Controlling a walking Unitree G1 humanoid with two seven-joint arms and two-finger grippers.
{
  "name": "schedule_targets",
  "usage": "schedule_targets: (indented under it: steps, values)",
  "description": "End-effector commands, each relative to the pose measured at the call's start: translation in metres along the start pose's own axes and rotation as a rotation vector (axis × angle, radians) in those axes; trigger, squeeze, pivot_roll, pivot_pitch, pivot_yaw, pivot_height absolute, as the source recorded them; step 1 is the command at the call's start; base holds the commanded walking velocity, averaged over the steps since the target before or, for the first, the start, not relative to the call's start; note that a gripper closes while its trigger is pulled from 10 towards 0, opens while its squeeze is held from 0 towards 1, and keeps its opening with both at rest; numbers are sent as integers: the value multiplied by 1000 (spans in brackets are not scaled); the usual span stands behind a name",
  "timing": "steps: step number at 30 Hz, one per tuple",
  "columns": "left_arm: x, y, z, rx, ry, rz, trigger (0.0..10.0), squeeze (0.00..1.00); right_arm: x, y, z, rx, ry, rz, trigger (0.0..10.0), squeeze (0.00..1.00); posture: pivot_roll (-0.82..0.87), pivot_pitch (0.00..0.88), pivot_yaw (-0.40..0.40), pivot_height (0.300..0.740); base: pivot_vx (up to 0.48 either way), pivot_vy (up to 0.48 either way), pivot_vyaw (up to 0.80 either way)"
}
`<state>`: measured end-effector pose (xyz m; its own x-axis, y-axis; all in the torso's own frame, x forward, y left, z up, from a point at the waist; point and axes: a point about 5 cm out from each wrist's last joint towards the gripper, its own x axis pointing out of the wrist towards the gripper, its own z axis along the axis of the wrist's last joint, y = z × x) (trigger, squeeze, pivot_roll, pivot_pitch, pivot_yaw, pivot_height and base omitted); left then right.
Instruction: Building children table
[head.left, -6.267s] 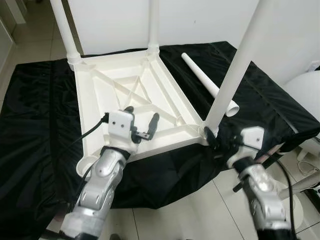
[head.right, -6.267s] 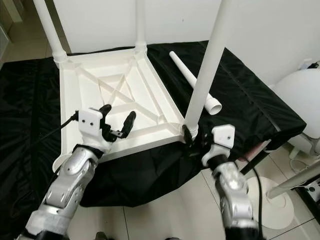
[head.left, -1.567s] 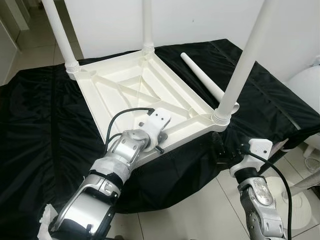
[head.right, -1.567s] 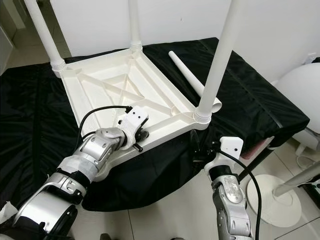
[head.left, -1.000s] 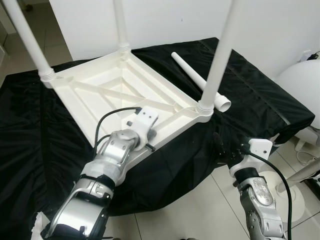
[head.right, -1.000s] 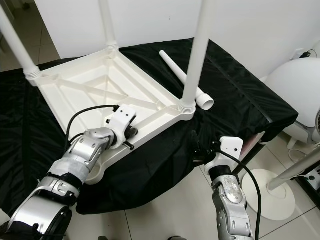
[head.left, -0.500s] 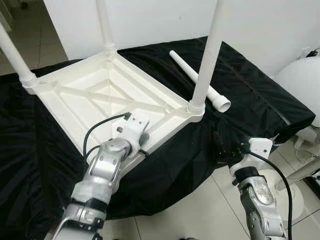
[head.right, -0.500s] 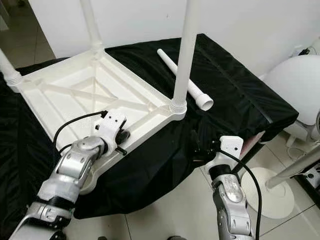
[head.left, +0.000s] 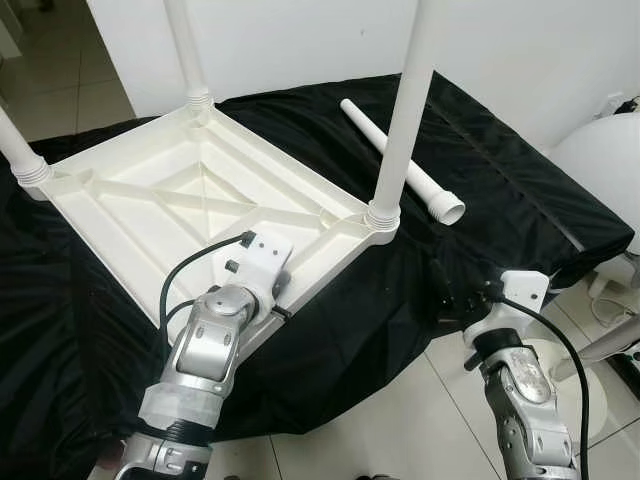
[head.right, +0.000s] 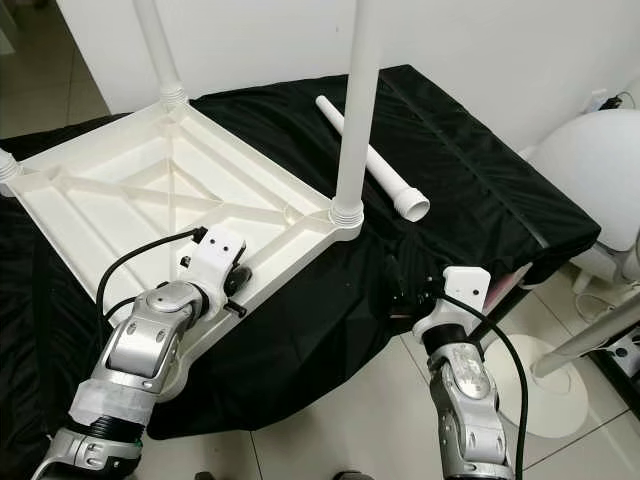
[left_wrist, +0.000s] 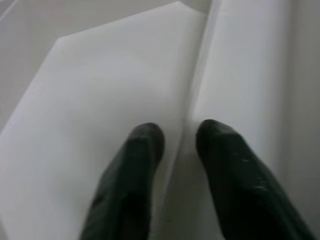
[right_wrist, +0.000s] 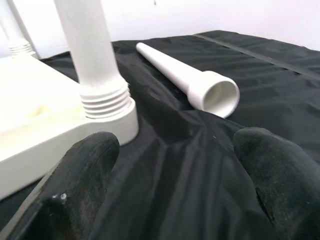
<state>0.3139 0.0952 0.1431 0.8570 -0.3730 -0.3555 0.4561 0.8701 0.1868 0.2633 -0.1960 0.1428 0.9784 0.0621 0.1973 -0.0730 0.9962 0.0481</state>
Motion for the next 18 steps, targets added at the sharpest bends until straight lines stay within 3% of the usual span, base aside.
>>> schedule_targets:
  steps: [1, 4, 7, 8, 9, 10, 13, 18]
  values:
    - [-3, 7, -3, -22, -14, 164, 10000, 1000, -2, -2, -4, 1, 26, -2, 10000, 0, -71, 108, 47, 740, 0, 0, 0]
    - [-6, 0, 17, -60, -148, 57, 10000, 1000, -1, -5, -4, -4, 24, -4, 10000, 0, -69, 110, 49, 740, 0, 0, 0]
    - [-10, -2, 28, -57, -217, -1, 10000, 1000, -1, -6, -3, -6, 23, -6, 10000, 0, -66, 110, 48, 740, 0, 0, 0]
    - [-12, -1, 35, -53, -259, -29, 10000, 227, 0, -6, -3, -7, 22, -6, 10000, 0, -64, 109, 50, 740, 0, 0, 0]
    - [-12, -1, 35, -53, -259, -29, 10000, 227, 0, -6, -3, -7, 22, -6, 10000, 0, -64, 109, 50, 740, 0, 0, 0]
    - [-15, 4, 45, -61, -315, -62, 10000, 0, 1, -6, -3, -7, 19, -5, 10000, 0, -64, 109, 50, 740, 0, 0, 0]
    - [-17, 9, 50, -71, -347, -70, 10000, 0, 2, -5, -3, -7, 17, -2, 10000, 0, -60, 107, 52, 740, 0, 0, 0]
    - [-20, 28, 60, -16, -406, -53, 10000, 0, 6, -1, -2, -7, 7, 3, 10000, 0, -58, 105, 53, 740, 0, 0, 0]
